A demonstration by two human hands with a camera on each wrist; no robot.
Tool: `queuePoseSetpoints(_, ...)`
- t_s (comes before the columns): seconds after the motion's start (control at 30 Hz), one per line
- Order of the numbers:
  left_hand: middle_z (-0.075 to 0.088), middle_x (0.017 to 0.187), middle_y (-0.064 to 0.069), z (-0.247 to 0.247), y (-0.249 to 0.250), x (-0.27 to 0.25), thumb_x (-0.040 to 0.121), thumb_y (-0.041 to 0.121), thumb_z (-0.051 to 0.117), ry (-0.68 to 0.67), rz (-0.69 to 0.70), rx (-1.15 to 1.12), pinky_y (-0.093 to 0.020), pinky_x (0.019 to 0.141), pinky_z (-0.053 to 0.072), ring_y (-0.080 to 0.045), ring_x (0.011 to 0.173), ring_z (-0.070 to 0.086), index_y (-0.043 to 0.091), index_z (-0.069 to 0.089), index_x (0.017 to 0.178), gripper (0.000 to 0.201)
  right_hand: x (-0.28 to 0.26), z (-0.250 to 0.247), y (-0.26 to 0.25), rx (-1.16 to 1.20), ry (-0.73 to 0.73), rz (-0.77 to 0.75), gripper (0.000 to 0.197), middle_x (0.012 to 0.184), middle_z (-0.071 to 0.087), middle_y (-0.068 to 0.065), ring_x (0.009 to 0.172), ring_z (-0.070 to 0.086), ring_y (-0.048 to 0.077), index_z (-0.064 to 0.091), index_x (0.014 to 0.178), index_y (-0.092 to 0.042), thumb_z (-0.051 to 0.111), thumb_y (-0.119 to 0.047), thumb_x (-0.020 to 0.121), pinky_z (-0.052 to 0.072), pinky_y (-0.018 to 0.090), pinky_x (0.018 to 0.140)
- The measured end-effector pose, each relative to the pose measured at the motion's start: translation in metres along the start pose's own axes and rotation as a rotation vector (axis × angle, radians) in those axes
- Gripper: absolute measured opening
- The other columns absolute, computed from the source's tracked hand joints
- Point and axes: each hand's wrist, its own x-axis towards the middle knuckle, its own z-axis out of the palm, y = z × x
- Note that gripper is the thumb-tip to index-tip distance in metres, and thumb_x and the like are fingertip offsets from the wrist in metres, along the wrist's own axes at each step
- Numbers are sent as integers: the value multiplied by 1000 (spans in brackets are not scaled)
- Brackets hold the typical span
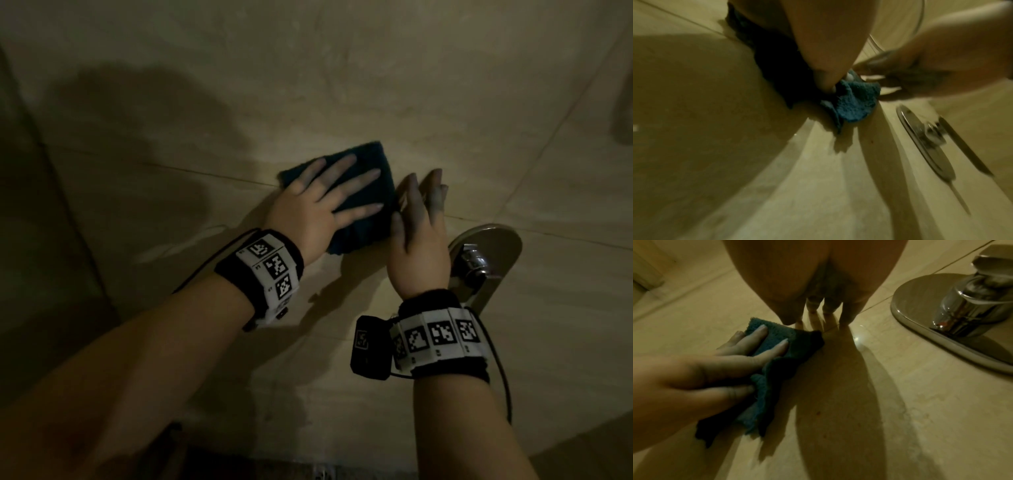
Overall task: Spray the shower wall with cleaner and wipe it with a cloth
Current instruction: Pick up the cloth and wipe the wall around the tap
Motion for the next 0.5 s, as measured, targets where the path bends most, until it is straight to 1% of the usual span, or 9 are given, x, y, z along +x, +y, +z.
queuePoseSetpoints(0.07, 31, 155, -3, 1, 0, 2, 85, 15, 36, 27, -35, 21, -38, 117, -9, -28, 140, 13, 35, 32, 144, 62, 0, -1, 0, 15, -26, 9, 52, 161, -4, -1, 148, -4, 16, 19, 150, -25, 37, -23, 101, 10, 21, 112)
queuePoseSetpoints(0.13, 26, 155, -4, 5, 8, -1, 84, 16, 45, 48, -88, 17, -43, 117, -3, -30, 140, 13, 35, 30, 144, 64, 1, -2, 0, 27, -40, 19, 53, 161, -5, -2, 148, -5, 16, 18, 150, -26, 36, -23, 101, 9, 21, 112)
queuePoseSetpoints(0.2, 15, 154, -3, 12, 24, -9, 79, 23, 57, 15, -173, 2, -47, 114, 2, -34, 139, 10, 35, 24, 144, 74, -1, -1, 0, 33, -42, 28, 53, 161, -7, -2, 148, -7, 16, 16, 151, -26, 36, -24, 101, 9, 22, 112)
queuePoseSetpoints(0.27, 11, 152, -1, 19, 36, -18, 72, 28, 68, -15, -226, -11, -49, 112, 3, -35, 138, 9, 36, 21, 143, 86, -1, 1, -1, 44, -46, 26, 55, 161, -9, 0, 148, -8, 18, 14, 151, -24, 36, -22, 101, 8, 25, 115)
queuePoseSetpoints(0.37, 13, 151, 0, 30, 38, -35, 68, 28, 74, -27, -203, 9, -49, 112, 3, -34, 139, 8, 35, 22, 142, 90, -1, 5, -1, 58, -45, 17, 58, 160, -11, 4, 148, -10, 22, 11, 152, -21, 37, -18, 101, 8, 32, 120)
queuePoseSetpoints(0.43, 13, 151, 0, 35, 35, -49, 68, 24, 75, -62, -196, 12, -49, 113, 1, -31, 140, -2, 35, 21, 142, 92, -2, 8, -1, 49, -49, 19, 59, 160, -12, 6, 148, -11, 24, 9, 152, -20, 37, -17, 101, 9, 37, 121)
queuePoseSetpoints(0.5, 14, 151, 0, 38, 33, -60, 67, 22, 75, -100, -192, 24, -49, 111, 3, -29, 137, -8, 36, 21, 142, 93, -3, 10, -1, 21, -53, 23, 60, 160, -13, 7, 148, -12, 26, 7, 152, -19, 37, -17, 100, 10, 38, 121)
